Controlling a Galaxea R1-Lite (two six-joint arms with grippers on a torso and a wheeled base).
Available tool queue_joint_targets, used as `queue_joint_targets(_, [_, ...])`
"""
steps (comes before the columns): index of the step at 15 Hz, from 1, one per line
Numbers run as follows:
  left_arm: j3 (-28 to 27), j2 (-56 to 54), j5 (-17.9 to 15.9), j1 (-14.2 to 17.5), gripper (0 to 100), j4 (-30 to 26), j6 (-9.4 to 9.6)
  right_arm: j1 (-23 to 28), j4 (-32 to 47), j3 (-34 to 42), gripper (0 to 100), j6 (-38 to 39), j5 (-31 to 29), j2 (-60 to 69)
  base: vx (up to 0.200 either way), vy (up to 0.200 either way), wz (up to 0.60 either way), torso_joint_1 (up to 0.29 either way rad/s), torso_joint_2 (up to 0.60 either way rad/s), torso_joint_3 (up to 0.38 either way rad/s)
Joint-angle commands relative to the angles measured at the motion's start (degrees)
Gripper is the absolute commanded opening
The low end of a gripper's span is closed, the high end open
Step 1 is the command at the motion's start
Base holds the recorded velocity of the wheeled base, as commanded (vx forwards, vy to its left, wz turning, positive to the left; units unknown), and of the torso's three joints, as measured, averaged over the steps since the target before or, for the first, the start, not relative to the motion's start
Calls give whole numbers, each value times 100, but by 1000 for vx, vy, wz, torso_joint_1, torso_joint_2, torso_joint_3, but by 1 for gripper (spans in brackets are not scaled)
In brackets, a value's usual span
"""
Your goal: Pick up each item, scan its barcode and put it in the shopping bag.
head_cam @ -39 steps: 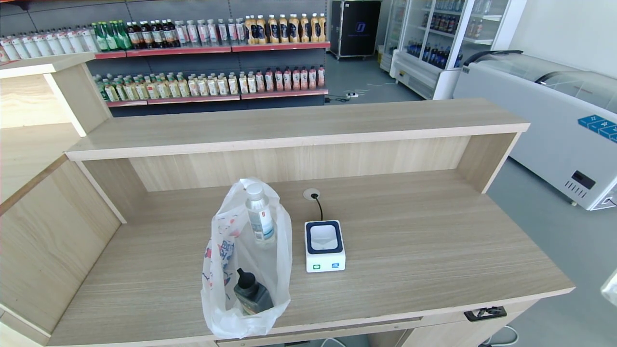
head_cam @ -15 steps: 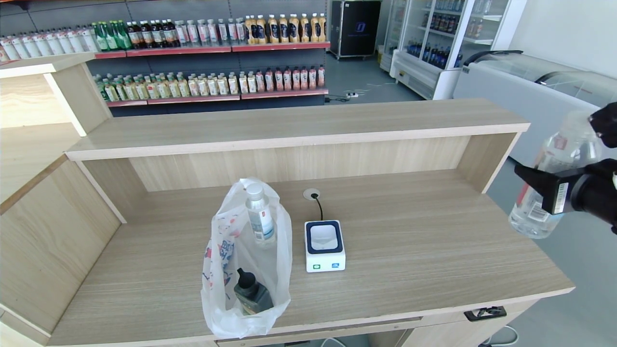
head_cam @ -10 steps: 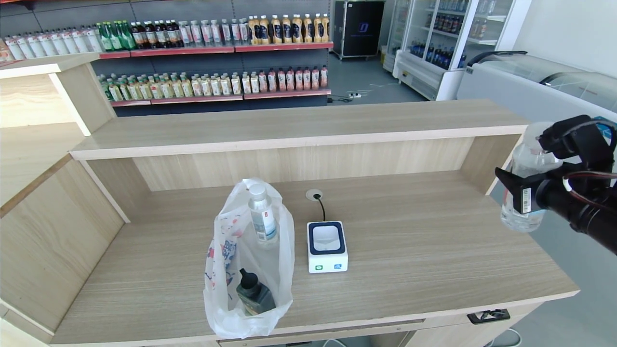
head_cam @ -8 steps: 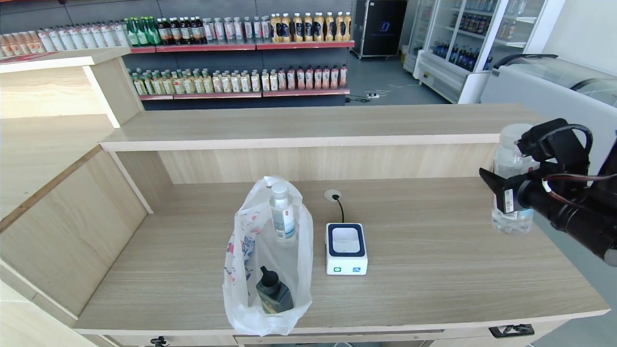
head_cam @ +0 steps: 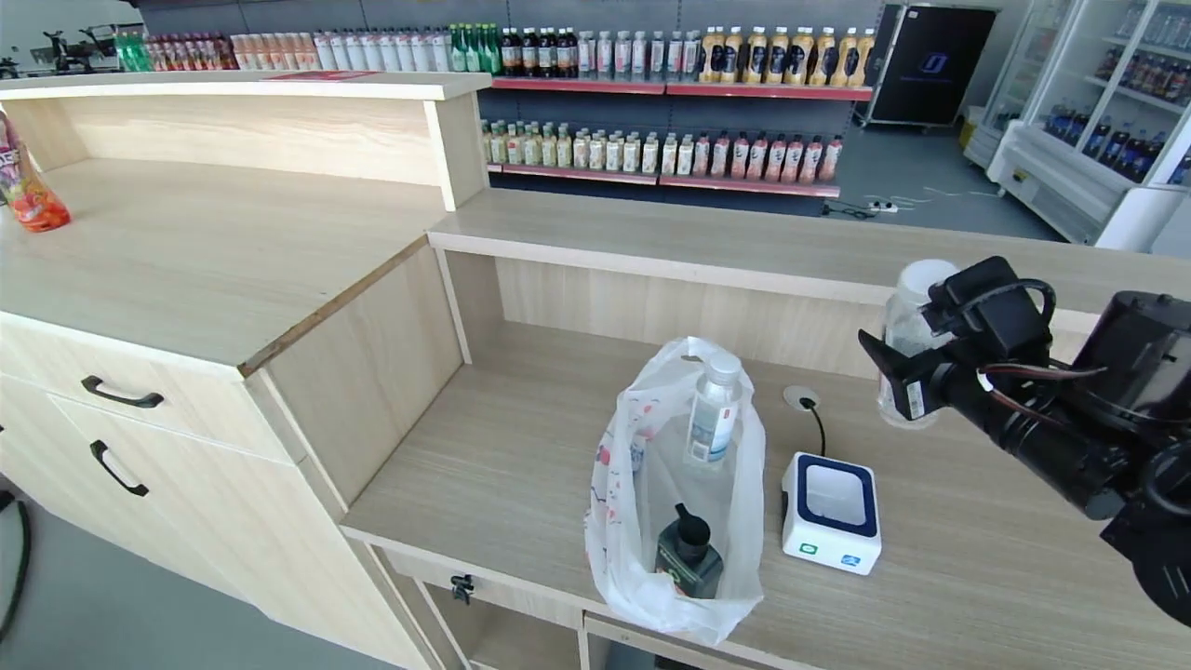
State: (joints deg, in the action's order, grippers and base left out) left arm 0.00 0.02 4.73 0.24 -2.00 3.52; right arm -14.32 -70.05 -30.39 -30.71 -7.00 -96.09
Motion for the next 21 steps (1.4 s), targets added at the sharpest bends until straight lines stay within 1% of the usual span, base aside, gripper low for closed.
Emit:
queue_joint_targets(1, [0, -2, 2, 2, 100, -2, -1, -44, -343, 77, 0, -243, 137, -358, 0, 0, 0, 0, 0, 0])
queue_joint_targets(4, [0, -2, 2, 2, 100, -2, -1, -27, -782, 95, 0, -673, 533, -639, 0, 0, 0, 0, 0, 0])
queue_joint_targets(10, [0, -2, 2, 2, 100, -2, -1, -35, -1653, 112, 0, -752, 814, -1325, 0, 0, 0, 0, 0, 0])
queue_joint_targets(11, [0, -2, 2, 2, 100, -2, -1, -27, -1863, 112, 0, -832, 955, -1518, 0, 0, 0, 0, 0, 0])
queue_joint_targets(21, [0, -2, 2, 2, 100, -2, 8, 70, -1907, 139, 0, -823, 1069, -2274, 0, 0, 0, 0, 0, 0])
